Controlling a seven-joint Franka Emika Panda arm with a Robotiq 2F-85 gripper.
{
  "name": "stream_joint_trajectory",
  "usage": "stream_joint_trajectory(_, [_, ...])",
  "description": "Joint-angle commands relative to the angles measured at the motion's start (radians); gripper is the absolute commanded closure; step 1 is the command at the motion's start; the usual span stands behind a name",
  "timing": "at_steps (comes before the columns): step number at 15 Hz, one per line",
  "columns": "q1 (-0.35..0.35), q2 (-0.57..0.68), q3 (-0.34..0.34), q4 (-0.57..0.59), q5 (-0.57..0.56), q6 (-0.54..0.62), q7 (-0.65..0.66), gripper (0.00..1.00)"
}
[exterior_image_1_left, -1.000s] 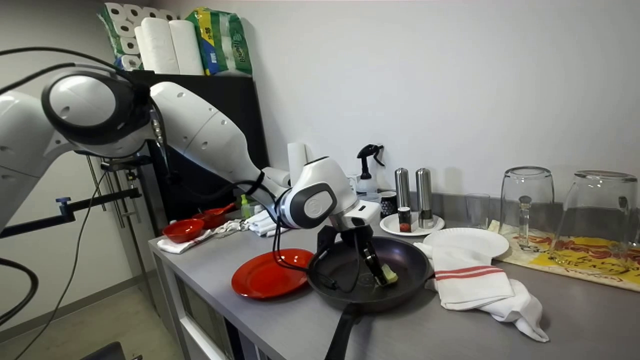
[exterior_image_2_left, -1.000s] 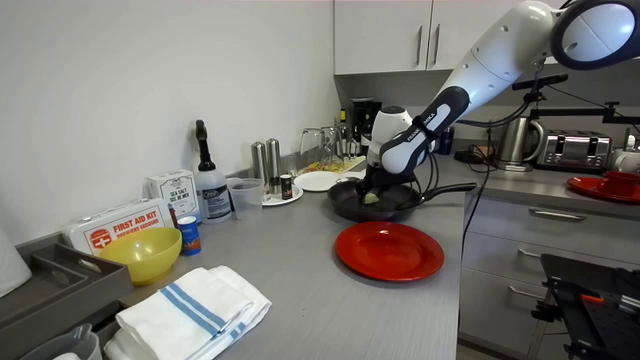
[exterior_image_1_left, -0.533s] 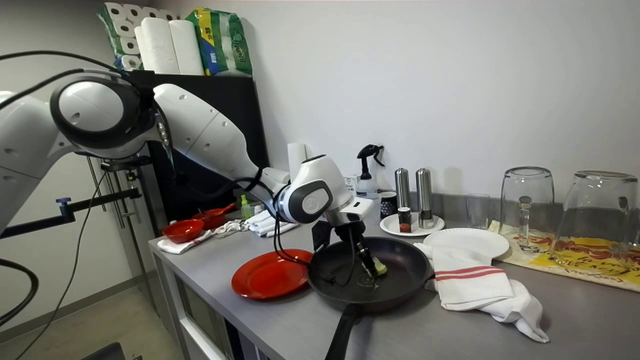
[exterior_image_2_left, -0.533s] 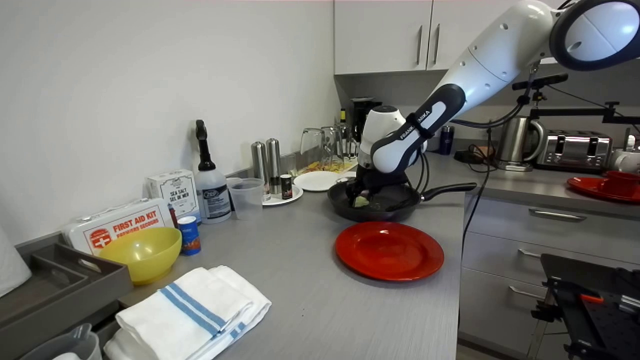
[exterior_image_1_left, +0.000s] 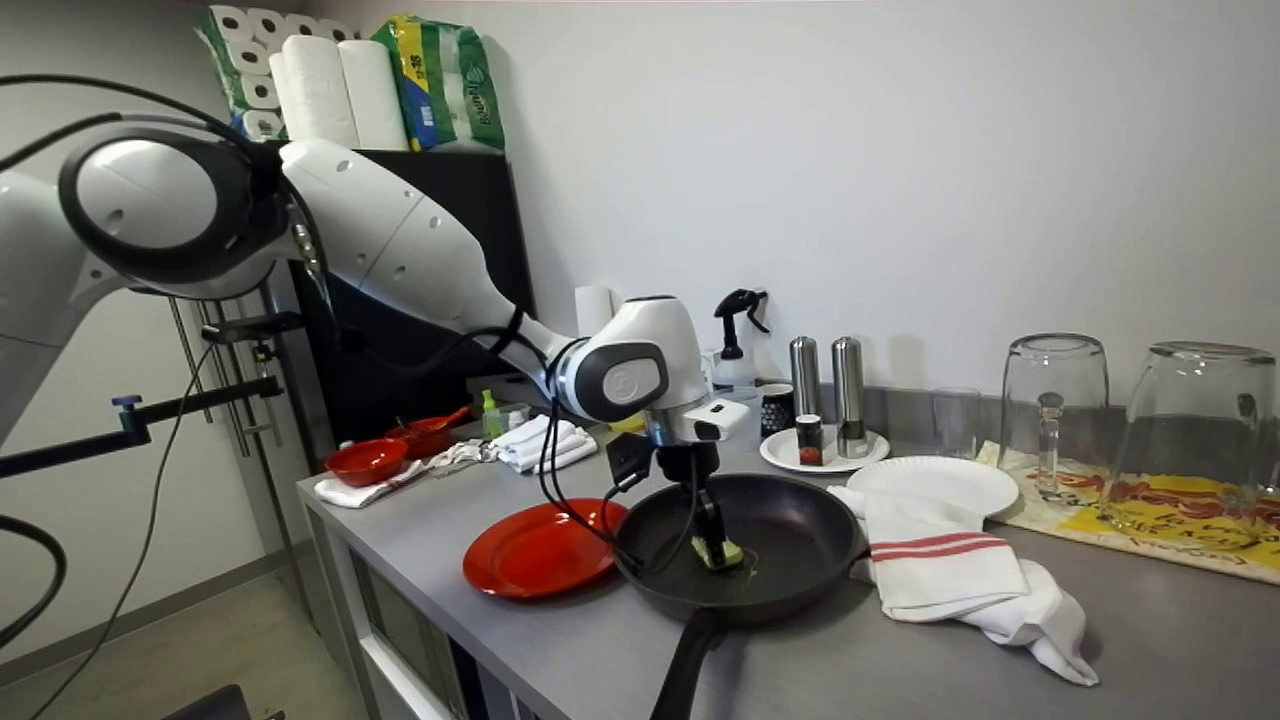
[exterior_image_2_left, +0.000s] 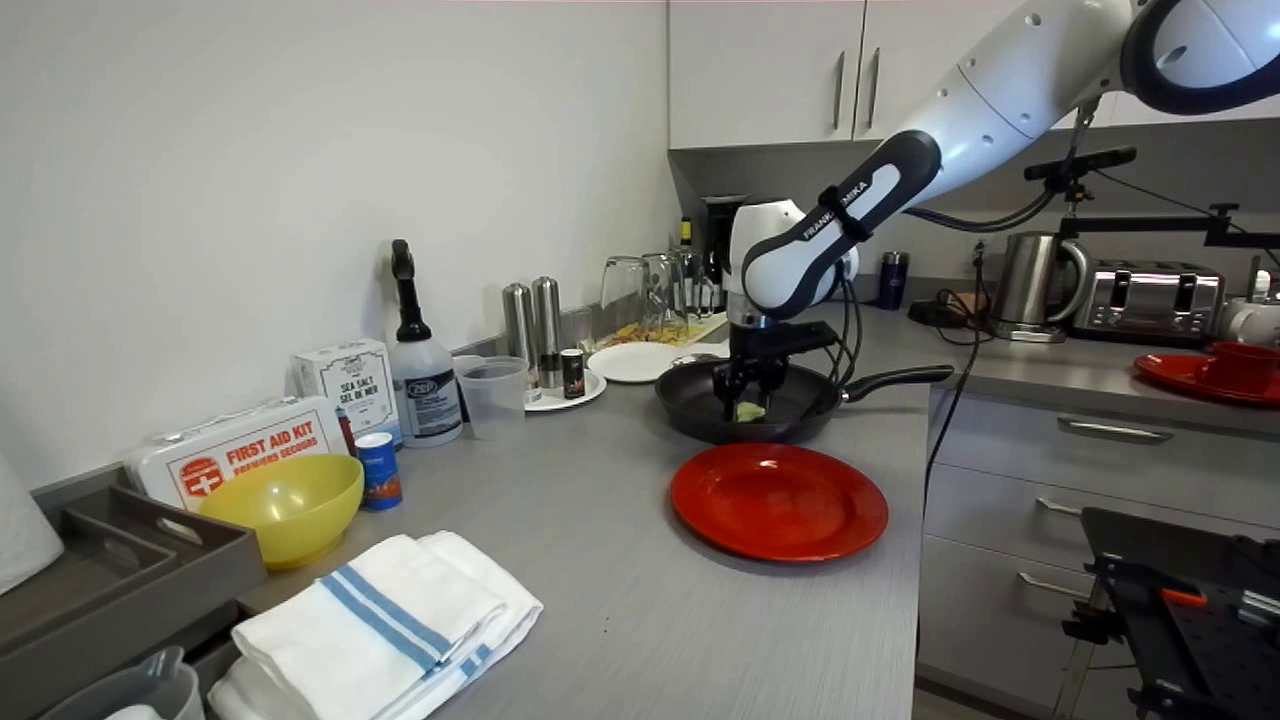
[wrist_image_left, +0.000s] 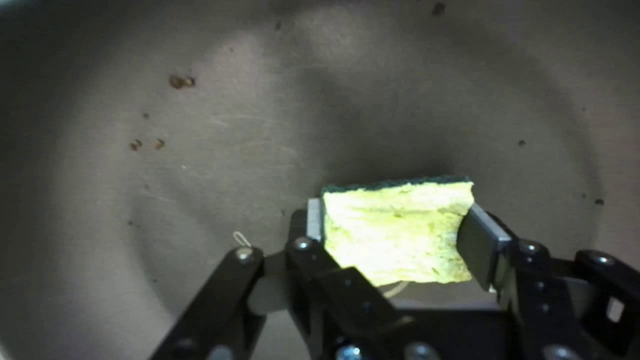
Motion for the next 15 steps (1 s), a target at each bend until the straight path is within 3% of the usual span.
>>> stream_joint_trajectory(1, [-0.020, 0.008, -0.005, -0.012, -0.007, -0.146, -0.031, 0.61])
stream_joint_trajectory(5, [-0.038, 0.025, -0.027, 0.017, -0.022, -0.223, -0.007, 0.61])
stream_joint_trajectory(15, [-0.007, 0.103, -0.106, 0.050, -0.035, 0.055, 0.198, 0.61])
